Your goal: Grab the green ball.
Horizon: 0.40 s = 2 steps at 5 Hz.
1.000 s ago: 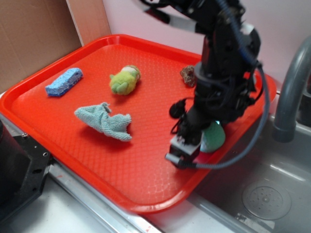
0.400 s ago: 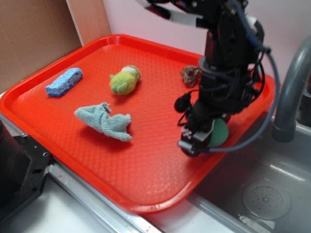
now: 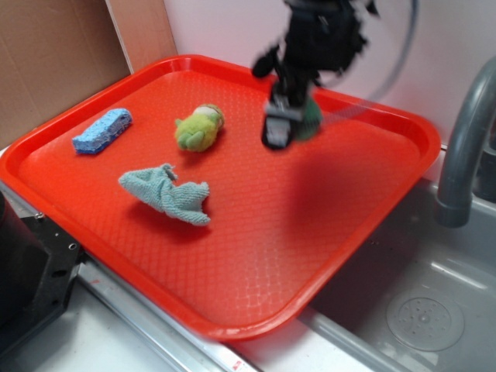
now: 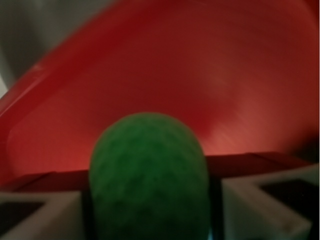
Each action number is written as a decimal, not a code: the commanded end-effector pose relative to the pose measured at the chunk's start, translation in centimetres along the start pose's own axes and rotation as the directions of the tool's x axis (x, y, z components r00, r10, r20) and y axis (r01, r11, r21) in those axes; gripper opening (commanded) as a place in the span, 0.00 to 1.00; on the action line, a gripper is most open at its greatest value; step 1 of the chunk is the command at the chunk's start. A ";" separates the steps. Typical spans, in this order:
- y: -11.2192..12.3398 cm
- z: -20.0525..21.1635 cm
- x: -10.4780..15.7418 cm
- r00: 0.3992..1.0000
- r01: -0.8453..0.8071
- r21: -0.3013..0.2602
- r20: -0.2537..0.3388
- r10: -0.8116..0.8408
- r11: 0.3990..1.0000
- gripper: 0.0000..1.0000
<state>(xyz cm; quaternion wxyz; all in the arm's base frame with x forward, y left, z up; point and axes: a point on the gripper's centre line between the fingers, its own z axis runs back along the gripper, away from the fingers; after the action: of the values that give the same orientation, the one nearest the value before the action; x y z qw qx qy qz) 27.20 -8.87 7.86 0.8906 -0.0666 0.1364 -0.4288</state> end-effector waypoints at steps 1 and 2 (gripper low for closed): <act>-3.9 4.3 -7.0 0.856 -0.500 0.042 0.178 0.486 0.865 0.00; -7.2 4.8 -7.4 0.691 -0.711 0.061 0.239 0.682 0.700 0.00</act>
<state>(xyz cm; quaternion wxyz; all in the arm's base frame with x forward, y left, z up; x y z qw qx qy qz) 20.99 -4.37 14.39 0.9970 0.0149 0.0574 -0.0493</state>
